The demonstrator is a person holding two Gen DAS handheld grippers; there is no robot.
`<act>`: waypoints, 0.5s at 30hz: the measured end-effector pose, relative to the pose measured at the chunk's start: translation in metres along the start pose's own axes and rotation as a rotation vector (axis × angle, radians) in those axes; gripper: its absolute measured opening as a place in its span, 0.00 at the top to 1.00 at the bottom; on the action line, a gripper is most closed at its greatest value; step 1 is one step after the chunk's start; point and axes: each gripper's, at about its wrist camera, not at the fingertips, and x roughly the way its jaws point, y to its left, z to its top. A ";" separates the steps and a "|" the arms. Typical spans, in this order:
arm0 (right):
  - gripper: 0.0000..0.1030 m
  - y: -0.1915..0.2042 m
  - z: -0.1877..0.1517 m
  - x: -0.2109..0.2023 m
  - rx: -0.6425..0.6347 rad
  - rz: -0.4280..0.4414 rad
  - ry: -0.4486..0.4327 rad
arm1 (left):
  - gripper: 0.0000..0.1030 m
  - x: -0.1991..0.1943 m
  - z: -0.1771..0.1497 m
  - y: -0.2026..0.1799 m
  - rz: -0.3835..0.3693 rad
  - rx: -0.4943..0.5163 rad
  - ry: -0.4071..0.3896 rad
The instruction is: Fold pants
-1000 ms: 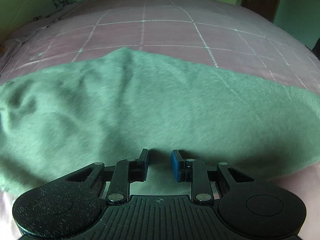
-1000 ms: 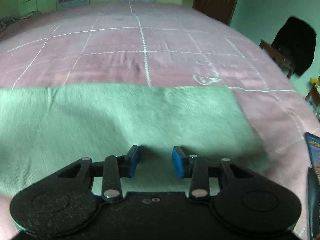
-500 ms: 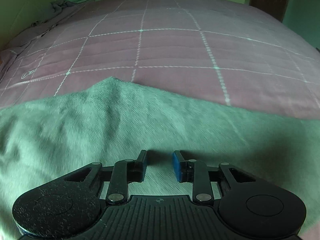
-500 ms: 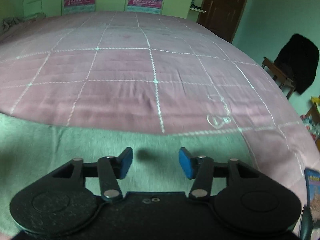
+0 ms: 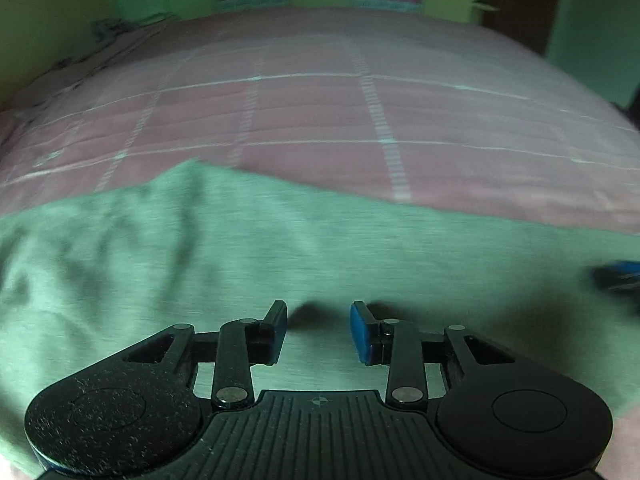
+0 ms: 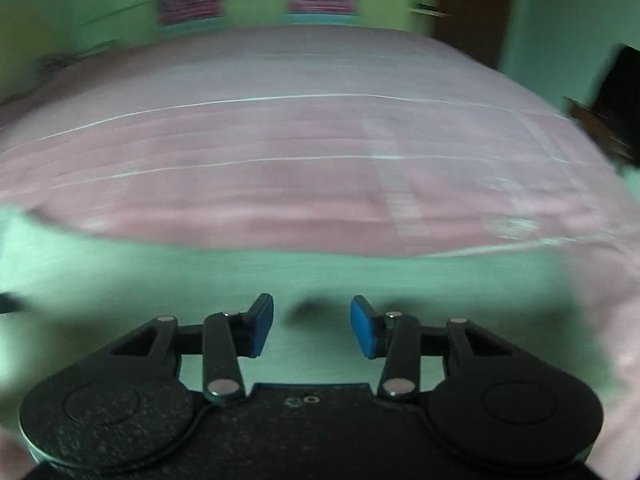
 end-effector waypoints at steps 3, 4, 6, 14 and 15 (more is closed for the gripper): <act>0.60 0.056 -0.006 -0.003 -0.089 0.095 -0.007 | 0.66 0.008 -0.006 -0.009 -0.014 0.030 0.041; 0.60 0.069 -0.007 -0.002 -0.121 0.103 -0.004 | 0.64 0.009 -0.010 -0.005 -0.017 0.043 0.035; 0.57 0.080 -0.014 0.007 -0.196 0.069 0.017 | 0.61 0.008 -0.015 0.010 -0.003 0.066 0.029; 0.29 -0.063 -0.014 0.016 -0.067 -0.207 0.047 | 0.27 -0.008 -0.040 0.138 0.230 -0.009 0.008; 0.28 -0.083 -0.014 0.014 -0.033 -0.251 0.055 | 0.16 -0.006 -0.043 0.156 0.254 -0.057 0.020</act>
